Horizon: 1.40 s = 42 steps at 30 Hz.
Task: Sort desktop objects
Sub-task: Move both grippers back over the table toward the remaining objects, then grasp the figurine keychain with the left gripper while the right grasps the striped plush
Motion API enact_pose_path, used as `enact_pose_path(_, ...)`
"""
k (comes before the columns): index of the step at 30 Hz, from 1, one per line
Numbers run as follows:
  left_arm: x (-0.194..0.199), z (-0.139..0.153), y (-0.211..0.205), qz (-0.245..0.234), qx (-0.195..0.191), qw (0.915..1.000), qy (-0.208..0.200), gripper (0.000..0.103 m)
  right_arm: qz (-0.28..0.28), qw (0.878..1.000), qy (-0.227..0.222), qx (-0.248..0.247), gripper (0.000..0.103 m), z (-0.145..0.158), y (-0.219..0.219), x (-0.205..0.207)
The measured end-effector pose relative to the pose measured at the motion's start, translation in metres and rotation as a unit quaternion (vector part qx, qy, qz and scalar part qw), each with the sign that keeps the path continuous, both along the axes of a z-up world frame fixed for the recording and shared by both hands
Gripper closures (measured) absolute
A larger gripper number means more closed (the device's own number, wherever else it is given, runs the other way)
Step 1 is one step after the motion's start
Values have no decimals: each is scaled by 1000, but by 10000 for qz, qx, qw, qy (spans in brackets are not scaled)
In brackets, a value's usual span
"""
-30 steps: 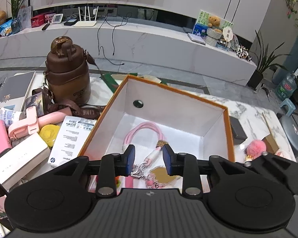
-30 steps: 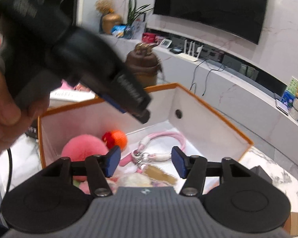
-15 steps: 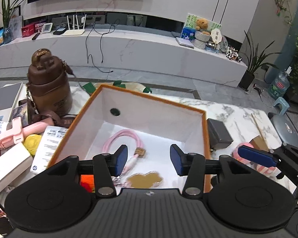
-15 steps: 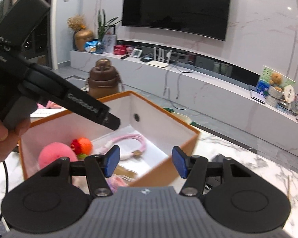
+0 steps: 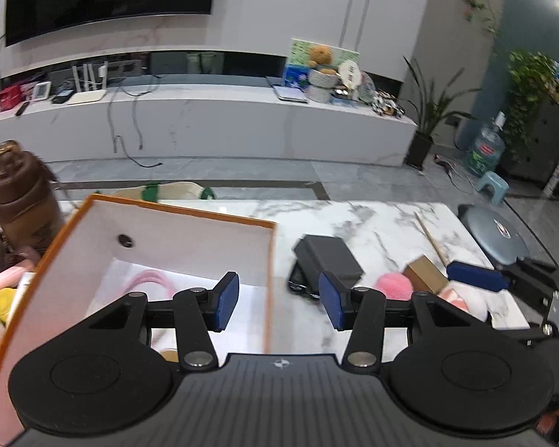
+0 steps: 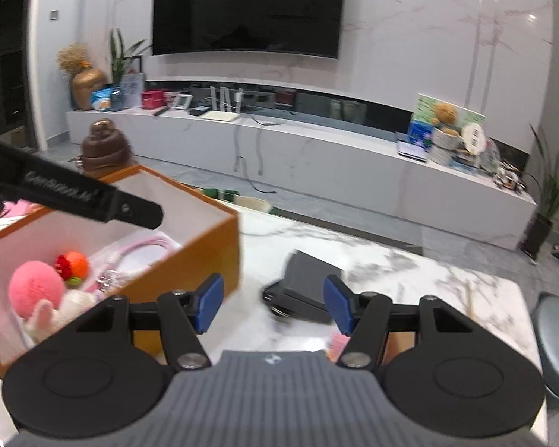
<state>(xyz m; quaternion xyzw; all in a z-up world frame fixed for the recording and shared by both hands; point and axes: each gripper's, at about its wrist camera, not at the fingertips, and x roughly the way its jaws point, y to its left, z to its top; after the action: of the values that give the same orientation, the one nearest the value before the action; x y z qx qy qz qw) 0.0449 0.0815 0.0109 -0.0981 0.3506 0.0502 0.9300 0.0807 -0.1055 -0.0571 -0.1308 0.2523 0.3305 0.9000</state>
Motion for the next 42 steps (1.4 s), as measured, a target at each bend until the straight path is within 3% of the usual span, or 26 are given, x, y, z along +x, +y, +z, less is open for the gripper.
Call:
enact_pose_path(2,5,-3,-11,-92,37,9999,76,45,-176,9998,53,6,39,-3,-15,7)
enact_pose_path(6,13,-10,-30,-240,51,9996,147,43,-1067,9927,501,244,35,-17,-57,24)
enact_pose_path(12,27,-27,-60,-493,119,9982,326,39,-1680,9850,379,128,32,-9,-98,48)
enact_pose_path(15,31,-39,-76,-618,316,9965,471,38,-1677,9847,452,135,30,-11,-107,56)
enact_pose_path(21,42,-72,-95,-648,581,9943,619,37,-1597,9855,474,-335,30,-30,-120,67)
enact_pose_path(27,55,-102,-110,-644,788,9917,781,37,-1602,9843,678,-298,30,-37,-134,76)
enact_pose_path(36,71,-126,-121,-841,698,9900,893,37,-1574,9823,824,-586,24,-54,-147,79)
enact_pose_path(42,82,-134,-120,-900,664,9893,938,37,-1536,9832,859,-494,23,-58,-151,85)
